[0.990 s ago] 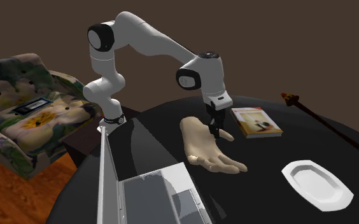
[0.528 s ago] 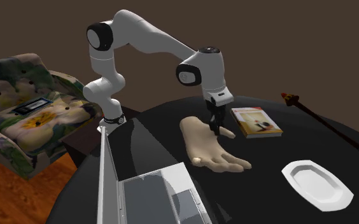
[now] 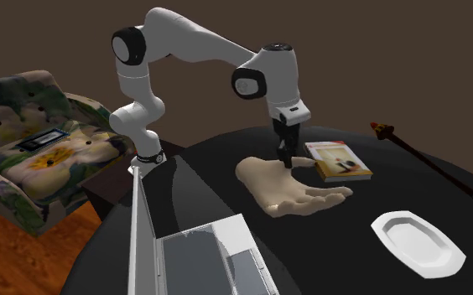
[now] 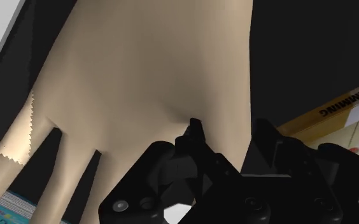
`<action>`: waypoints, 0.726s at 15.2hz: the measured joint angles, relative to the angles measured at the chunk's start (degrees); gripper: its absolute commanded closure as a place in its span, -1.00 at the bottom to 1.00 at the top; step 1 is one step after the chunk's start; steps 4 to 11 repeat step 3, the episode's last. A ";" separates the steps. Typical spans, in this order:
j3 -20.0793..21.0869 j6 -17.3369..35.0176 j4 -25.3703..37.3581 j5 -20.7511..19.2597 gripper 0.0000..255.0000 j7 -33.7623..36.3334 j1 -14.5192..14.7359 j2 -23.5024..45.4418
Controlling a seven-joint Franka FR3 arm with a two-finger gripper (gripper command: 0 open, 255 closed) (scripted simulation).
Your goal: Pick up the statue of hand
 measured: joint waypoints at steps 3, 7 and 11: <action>0.01 -1.81 1.44 -0.10 1.00 0.21 0.05 -0.39; 0.01 -1.81 1.44 -0.10 1.00 0.21 0.05 -0.39; 0.01 -1.81 1.44 -0.10 1.00 0.21 0.05 -0.39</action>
